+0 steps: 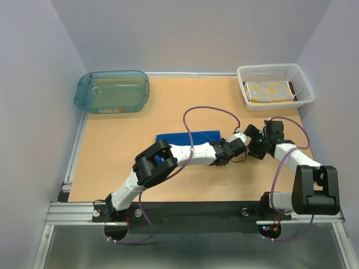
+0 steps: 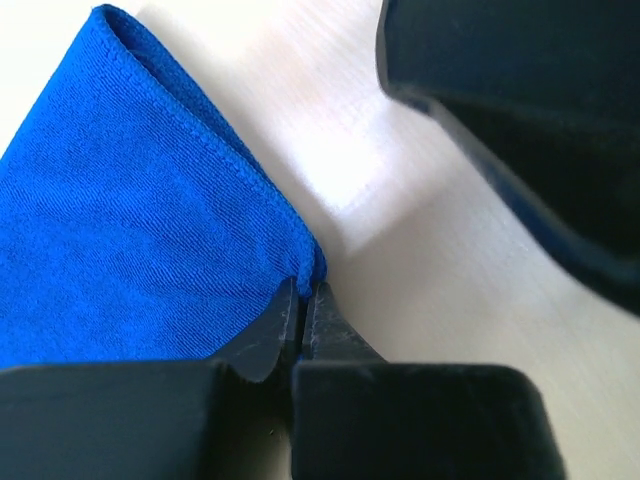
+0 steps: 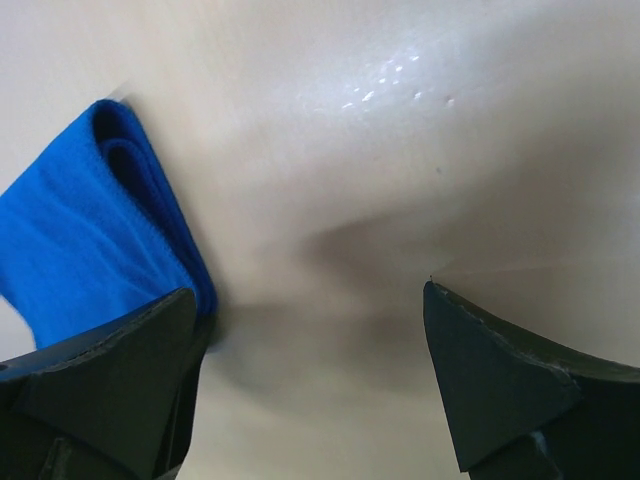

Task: Fold and stack the towels
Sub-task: Neatly place the folded towel into the bin

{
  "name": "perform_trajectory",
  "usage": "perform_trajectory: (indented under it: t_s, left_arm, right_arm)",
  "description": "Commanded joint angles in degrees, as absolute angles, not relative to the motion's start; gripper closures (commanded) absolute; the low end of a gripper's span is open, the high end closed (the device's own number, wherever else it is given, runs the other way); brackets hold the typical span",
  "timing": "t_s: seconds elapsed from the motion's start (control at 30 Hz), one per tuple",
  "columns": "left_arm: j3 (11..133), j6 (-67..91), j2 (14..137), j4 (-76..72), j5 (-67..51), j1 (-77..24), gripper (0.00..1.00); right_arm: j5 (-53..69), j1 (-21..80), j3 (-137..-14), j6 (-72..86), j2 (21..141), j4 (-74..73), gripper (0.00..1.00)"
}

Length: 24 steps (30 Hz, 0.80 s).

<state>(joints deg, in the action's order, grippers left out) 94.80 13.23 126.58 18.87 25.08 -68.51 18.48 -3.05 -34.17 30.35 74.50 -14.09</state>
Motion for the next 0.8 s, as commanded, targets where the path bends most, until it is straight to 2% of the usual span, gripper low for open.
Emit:
perform_trajectory:
  t_s: [0.0, 0.2, 0.4, 0.77]
  left_arm:
    - [90.45, 13.89, 120.96, 19.43, 24.09, -67.06, 1.00]
    - [86.66, 13.45, 114.09, 15.56, 22.15, -66.36, 1.00]
    - [85.96, 13.71, 112.68, 15.64, 21.01, -66.09, 1.00]
    - [86.57, 13.89, 112.24, 15.56, 20.48, -66.01, 1.00]
  right_arm:
    - [25.73, -3.34, -32.61, 33.48, 74.18, -8.18, 0.00]
    - [34.18, -3.16, -29.80, 40.16, 76.90, 1.47, 0.00]
    - [38.66, -0.97, -28.83, 47.10, 80.85, 11.33, 0.00]
    - [38.32, 6.84, -31.64, 55.90, 92.28, 20.74, 0.00]
